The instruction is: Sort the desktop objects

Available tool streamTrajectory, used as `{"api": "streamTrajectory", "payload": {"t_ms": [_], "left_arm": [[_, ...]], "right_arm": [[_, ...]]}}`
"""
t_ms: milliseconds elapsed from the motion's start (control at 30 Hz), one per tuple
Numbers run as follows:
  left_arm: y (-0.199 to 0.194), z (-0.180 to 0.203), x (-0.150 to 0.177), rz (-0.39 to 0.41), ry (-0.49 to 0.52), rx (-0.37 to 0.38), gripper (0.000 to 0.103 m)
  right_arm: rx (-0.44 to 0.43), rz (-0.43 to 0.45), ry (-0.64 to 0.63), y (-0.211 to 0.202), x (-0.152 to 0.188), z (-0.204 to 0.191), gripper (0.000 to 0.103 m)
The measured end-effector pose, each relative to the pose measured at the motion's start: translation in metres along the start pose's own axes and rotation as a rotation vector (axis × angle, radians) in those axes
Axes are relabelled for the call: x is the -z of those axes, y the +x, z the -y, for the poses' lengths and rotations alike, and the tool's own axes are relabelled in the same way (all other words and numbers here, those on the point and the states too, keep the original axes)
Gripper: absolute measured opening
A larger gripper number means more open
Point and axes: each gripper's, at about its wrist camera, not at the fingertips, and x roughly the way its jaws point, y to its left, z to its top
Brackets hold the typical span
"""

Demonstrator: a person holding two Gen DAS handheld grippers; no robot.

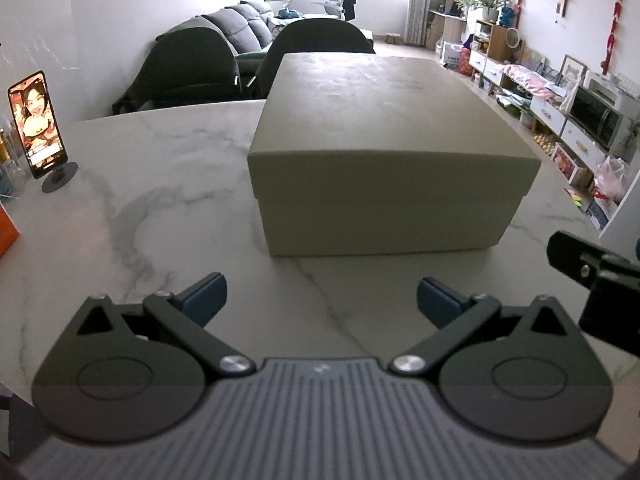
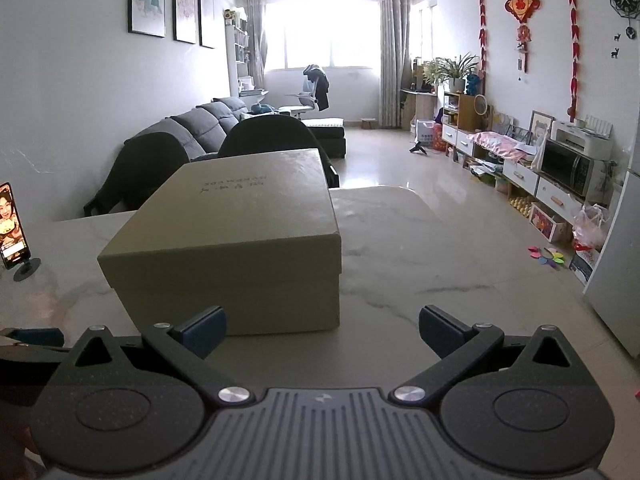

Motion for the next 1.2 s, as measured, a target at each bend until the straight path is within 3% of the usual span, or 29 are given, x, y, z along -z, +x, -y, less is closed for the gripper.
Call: {"api": "streamTrajectory", "payload": {"t_ms": [400, 800, 1200], "left_arm": [[0.008, 0.004, 0.002, -0.021, 0.007, -0.010, 0.103], [0.035, 0.007, 0.002, -0.101, 0.000, -0.017, 0.103], [0.032, 0.010, -0.003, -0.083, 0.005, -0.026, 0.103]], "right_arm": [[0.013, -0.022, 0.011, 0.009, 0.001, 0.001, 0.103], [0.027, -0.080, 0.023, 0.039, 0.006, 0.004, 0.103], [0.038, -0.079, 0.026, 0.052, 0.003, 0.009, 0.103]]}}
